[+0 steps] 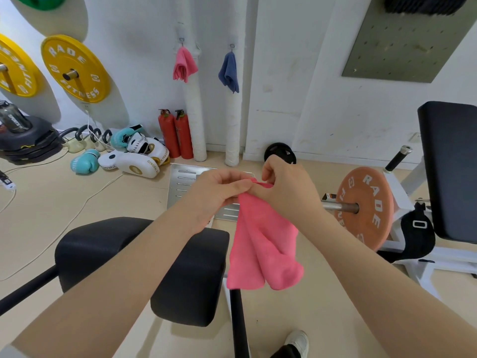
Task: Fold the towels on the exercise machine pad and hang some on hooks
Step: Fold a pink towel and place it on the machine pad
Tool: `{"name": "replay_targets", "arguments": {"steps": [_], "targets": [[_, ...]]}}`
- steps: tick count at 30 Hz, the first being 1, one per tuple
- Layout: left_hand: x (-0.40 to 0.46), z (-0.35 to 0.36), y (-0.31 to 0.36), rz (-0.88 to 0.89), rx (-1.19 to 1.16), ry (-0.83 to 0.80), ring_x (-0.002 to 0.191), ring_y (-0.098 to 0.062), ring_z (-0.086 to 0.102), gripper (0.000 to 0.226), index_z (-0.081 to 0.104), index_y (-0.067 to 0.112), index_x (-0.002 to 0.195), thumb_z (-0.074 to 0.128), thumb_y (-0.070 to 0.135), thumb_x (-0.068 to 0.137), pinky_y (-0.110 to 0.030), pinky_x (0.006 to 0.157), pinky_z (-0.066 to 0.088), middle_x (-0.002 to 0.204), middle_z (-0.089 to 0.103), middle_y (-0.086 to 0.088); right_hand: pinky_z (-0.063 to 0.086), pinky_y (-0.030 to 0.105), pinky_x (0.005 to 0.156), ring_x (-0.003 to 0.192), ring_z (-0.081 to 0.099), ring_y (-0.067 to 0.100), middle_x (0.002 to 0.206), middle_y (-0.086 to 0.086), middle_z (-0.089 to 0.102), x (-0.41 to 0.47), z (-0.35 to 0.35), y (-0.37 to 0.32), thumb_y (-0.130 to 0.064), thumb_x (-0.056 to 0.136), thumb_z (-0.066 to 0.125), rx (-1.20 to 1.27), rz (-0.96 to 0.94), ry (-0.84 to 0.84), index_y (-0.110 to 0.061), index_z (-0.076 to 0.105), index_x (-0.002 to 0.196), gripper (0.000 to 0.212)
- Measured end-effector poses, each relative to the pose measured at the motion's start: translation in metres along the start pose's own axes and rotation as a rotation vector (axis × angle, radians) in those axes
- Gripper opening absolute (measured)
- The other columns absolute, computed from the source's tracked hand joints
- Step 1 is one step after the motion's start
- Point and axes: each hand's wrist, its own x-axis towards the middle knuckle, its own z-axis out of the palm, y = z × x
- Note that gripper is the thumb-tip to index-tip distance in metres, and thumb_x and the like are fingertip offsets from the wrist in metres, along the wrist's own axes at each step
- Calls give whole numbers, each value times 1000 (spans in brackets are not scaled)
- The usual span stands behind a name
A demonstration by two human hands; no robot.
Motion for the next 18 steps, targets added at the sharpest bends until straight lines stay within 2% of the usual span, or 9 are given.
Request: {"name": "replay_targets", "arguments": {"steps": [4, 6, 7, 9, 11, 14, 15, 16, 18], "targets": [[2, -3, 11, 23, 72, -15, 75, -10, 62, 10, 67, 10, 85, 58, 9, 87, -23, 76, 53, 80, 69, -1, 35, 33, 57, 54, 40, 8, 57, -8, 46, 2, -2, 0, -37, 79, 67, 57, -35, -159, -13, 51, 70, 30], [7, -5, 15, 30, 35, 61, 76, -11, 60, 13, 68, 14, 85, 56, 14, 89, -25, 75, 51, 81, 67, 0, 40, 40, 62, 61, 46, 15, 63, 3, 51, 2, -5, 5, -41, 79, 67, 173, -4, -368, -1, 56, 75, 42], [10, -7, 17, 22, -21, 124, 76, -11, 59, 13, 67, 15, 84, 55, 15, 90, -24, 73, 51, 82, 67, 0, 44, 43, 66, 65, 50, 18, 69, 8, 56, 0, -8, 6, -50, 76, 65, 260, 49, -480, 3, 57, 81, 54], [17, -14, 22, 21, -149, 242, 77, -11, 60, 13, 65, 14, 86, 54, 16, 91, -22, 70, 52, 84, 67, -2, 50, 41, 84, 80, 63, 20, 89, 10, 70, -5, -10, 14, -69, 69, 56, 321, 192, -657, -2, 64, 95, 72], [23, -24, 24, 47, -163, 339, 75, -11, 59, 14, 64, 15, 83, 54, 18, 92, -22, 70, 51, 80, 66, -1, 50, 34, 90, 91, 66, 19, 97, 2, 71, -10, -9, 22, -76, 70, 51, 205, 247, -775, -17, 69, 92, 65], [29, -42, 23, 73, 20, 464, 78, -11, 54, 14, 64, 22, 81, 55, 26, 92, -26, 76, 45, 80, 61, 2, 42, 20, 66, 70, 55, 8, 73, -8, 55, -11, -8, 32, -71, 78, 49, -28, 226, -835, -27, 55, 66, 46], [30, -48, 21, 83, 73, 497, 79, -11, 53, 15, 64, 23, 81, 55, 28, 92, -26, 75, 44, 81, 60, 3, 38, 18, 62, 69, 51, 7, 74, -7, 53, -11, -8, 36, -66, 81, 48, -115, 222, -845, -29, 53, 68, 40], [31, -53, 18, 92, 119, 522, 79, -11, 53, 15, 64, 22, 81, 55, 29, 92, -25, 74, 44, 82, 60, 4, 39, 19, 66, 78, 54, 8, 85, -5, 58, -9, -8, 42, -64, 84, 47, -191, 225, -864, -30, 59, 81, 36], [32, -58, 9, 93, 197, 539, 82, -10, 53, 15, 64, 19, 86, 54, 29, 92, -23, 72, 42, 84, 60, 6, 42, 28, 92, 114, 52, 18, 127, 2, 55, -7, -7, 55, -65, 85, 43, -288, 267, -884, -23, 55, 123, 59]]}}
